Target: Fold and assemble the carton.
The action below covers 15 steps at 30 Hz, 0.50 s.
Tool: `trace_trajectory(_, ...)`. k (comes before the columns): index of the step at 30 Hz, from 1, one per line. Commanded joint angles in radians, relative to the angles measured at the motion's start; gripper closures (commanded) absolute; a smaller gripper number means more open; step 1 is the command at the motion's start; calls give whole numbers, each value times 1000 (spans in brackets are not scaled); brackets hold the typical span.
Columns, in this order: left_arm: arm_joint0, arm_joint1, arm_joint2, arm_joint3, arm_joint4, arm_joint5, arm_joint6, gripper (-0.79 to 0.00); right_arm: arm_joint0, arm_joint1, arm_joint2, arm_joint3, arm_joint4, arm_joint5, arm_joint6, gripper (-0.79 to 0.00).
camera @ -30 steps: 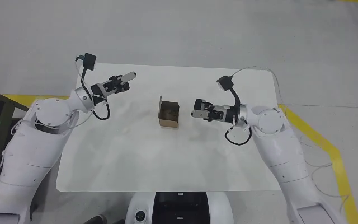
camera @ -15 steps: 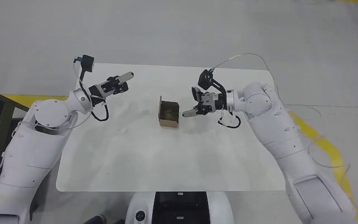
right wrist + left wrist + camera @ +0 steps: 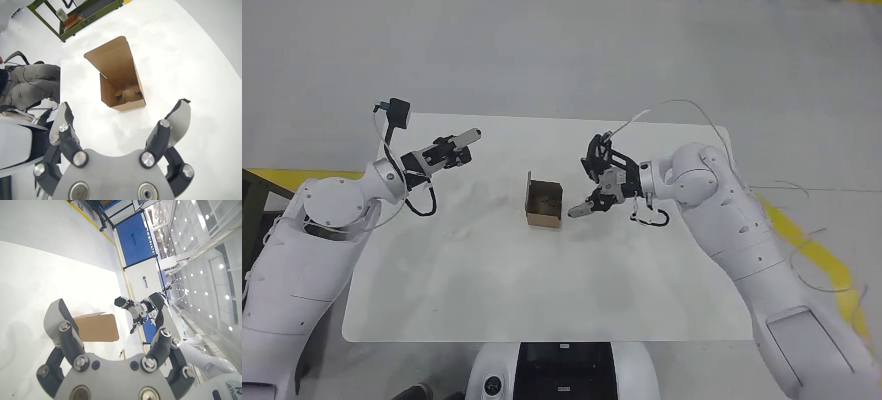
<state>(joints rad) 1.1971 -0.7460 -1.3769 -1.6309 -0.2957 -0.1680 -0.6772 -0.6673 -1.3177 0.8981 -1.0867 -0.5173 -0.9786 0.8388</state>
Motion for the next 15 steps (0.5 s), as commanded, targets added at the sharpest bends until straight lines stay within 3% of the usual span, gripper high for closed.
trace_trajectory(1,0,0,0,0,0,0,0,-785,33,-11,-29,47,-5,4,-16,-785)
trace_trajectory(12,0,0,0,0,0,0,0,-785,178,-107,-203,286,-86,35,-185,-785)
trace_trajectory(15,0,0,0,0,0,0,0,-785,195,-131,-236,344,-117,34,-243,-717)
